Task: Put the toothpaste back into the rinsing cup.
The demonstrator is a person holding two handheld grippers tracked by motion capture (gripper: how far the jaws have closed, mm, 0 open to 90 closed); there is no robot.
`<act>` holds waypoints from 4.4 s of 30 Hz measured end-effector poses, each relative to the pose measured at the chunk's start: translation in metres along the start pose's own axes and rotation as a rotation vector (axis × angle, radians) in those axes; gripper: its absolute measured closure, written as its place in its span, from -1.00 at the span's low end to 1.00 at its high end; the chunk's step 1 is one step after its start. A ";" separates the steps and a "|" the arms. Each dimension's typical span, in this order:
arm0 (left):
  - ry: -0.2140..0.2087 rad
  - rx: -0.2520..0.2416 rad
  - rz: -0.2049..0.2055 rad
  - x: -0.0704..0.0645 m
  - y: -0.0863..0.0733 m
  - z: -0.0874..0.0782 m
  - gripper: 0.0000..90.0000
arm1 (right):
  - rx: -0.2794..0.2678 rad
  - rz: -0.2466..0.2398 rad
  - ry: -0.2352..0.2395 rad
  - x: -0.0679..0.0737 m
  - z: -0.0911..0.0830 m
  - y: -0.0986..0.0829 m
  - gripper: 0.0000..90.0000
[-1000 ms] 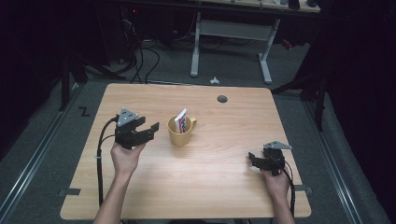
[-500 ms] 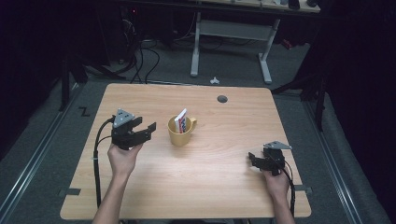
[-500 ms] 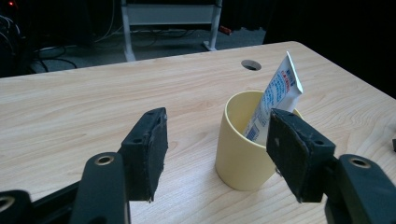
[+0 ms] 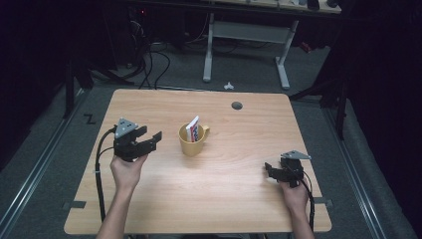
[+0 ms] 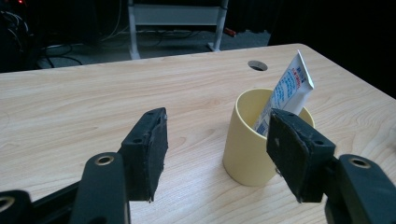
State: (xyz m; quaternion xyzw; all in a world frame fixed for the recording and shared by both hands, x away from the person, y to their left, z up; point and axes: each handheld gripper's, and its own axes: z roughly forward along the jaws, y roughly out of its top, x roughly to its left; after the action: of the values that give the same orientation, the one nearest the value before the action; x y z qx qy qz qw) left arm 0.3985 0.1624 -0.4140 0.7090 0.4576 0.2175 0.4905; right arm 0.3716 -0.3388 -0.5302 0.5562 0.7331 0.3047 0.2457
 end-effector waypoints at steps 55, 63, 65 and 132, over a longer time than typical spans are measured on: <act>0.062 -0.007 -0.056 0.027 -0.016 -0.023 -0.13 | 0.000 0.000 -0.001 0.000 0.000 0.000 -0.37; 0.059 -0.006 -0.065 0.029 -0.019 -0.024 -0.13 | 0.000 0.000 -0.001 0.000 0.000 0.000 -0.37; 0.060 -0.005 -0.067 0.029 -0.020 -0.024 -0.13 | 0.000 0.000 -0.001 0.000 0.000 0.000 -0.37; 0.074 0.049 -0.113 0.032 -0.055 -0.014 -0.12 | 0.000 -0.001 -0.001 0.000 0.000 0.000 -0.37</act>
State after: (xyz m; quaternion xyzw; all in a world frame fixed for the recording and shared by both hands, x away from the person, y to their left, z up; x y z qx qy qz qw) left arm 0.3797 0.2022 -0.4621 0.6855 0.5198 0.2042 0.4671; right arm 0.3715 -0.3386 -0.5302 0.5560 0.7332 0.3045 0.2461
